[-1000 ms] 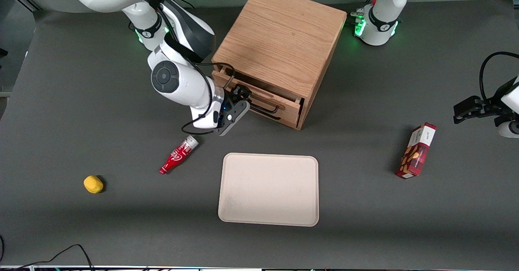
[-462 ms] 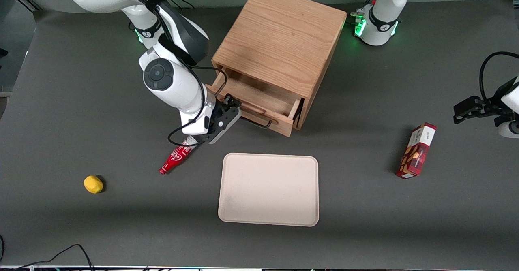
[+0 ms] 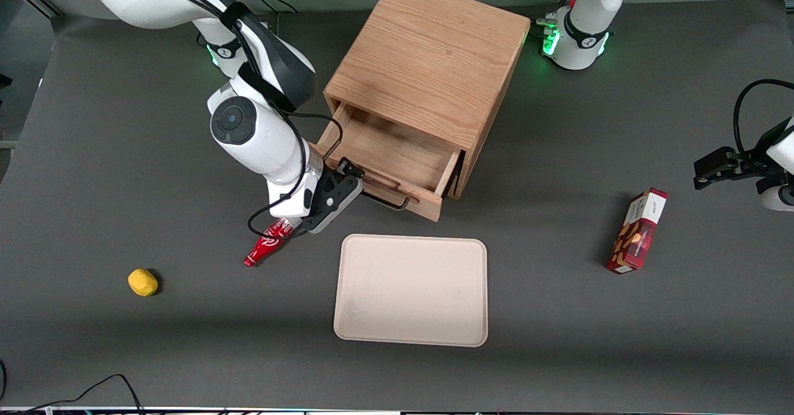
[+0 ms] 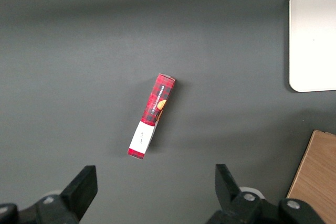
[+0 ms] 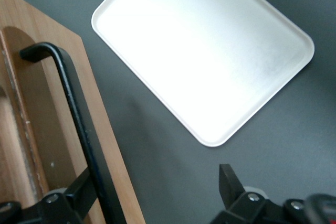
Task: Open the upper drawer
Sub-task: 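Pull the upper drawer outward from the cabinet with the right gripper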
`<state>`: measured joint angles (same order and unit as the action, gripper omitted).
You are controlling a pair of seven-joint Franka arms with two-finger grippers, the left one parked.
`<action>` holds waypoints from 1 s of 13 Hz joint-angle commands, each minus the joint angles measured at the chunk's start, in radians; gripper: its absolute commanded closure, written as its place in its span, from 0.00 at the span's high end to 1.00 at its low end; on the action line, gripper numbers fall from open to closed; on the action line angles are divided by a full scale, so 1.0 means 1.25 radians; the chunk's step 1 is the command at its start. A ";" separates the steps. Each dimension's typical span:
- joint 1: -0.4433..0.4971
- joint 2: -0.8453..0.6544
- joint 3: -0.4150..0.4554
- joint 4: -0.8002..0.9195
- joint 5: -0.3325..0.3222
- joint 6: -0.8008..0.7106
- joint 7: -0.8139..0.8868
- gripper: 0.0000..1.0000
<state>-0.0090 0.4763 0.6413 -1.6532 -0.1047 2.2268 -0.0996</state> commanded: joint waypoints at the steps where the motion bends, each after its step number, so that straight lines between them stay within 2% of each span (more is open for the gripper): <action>1: 0.010 0.058 -0.006 0.080 -0.058 0.010 -0.012 1.00; 3: 0.010 0.080 -0.011 0.119 -0.072 0.010 -0.017 1.00; 13: 0.008 0.117 -0.102 0.200 -0.071 0.010 -0.182 1.00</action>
<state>-0.0098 0.6056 0.5554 -1.4481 -0.1536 2.2197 -0.2793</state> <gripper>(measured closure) 0.000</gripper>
